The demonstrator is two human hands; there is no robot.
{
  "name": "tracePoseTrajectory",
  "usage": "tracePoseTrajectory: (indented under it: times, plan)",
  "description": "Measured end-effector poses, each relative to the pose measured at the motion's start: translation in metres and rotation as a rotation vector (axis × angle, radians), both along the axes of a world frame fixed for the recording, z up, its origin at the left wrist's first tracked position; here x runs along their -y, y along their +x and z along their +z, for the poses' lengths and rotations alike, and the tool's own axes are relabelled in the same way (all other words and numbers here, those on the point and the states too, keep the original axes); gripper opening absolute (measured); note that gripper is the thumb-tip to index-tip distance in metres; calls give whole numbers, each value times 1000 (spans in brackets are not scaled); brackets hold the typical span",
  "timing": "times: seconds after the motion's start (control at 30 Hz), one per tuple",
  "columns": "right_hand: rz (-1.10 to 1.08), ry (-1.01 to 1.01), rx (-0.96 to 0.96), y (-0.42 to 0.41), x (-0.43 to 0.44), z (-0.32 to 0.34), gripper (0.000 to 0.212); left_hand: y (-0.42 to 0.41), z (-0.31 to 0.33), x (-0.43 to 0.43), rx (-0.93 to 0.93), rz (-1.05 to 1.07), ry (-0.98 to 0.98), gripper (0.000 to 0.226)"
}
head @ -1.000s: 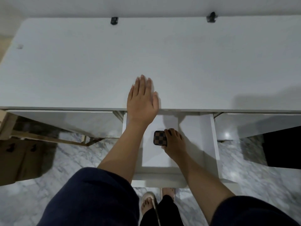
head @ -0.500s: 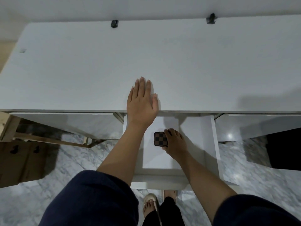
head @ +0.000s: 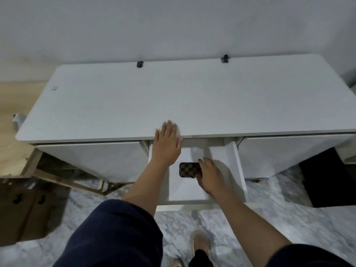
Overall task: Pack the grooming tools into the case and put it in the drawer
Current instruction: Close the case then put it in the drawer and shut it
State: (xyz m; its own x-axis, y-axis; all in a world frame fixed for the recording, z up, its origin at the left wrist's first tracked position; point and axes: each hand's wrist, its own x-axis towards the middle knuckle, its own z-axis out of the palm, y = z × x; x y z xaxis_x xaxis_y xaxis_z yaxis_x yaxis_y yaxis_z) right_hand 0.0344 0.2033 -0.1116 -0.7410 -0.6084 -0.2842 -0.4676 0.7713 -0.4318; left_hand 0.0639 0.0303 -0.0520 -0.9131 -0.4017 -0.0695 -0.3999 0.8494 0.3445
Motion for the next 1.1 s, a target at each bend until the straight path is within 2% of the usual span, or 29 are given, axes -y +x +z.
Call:
tracePoseTrajectory:
  times: [0.17,0.4,0.43,0.5,0.57,0.6,0.67,0.83,0.93,1.03,1.1]
  plan:
    - [-72,-46,-101,42,-28,33,51,71,-3,-38,-20,-8,25,56]
    - [13,-33,-125,100,-67,39,48,164,-23,-77,2,-218,23,57]
    - [21,-31,-146,106,-70,38,47,173,-26,-79,8,-235,22,60]
    - [47,-41,-240,114,-72,36,41,183,-28,-80,4,-263,-16,51]
    - [51,-67,-353,117,-73,32,44,185,-31,-81,-22,-269,-43,54]
    - [47,-49,-375,119,-73,31,49,184,-29,-82,35,-271,-25,60]
    - [35,-65,-390,119,-71,30,53,182,-32,-80,25,-173,1,64]
    - [47,-91,-360,106,-68,34,47,174,-36,-75,9,-147,-27,54]
    - [53,-117,-331,95,-64,36,49,163,-38,-71,-16,-127,-9,57]
    - [-30,-212,-288,71,-49,31,41,141,-44,-62,-79,-71,-28,61]
    - [-30,-232,-348,56,-38,27,43,127,-50,-52,-140,-55,-44,65]
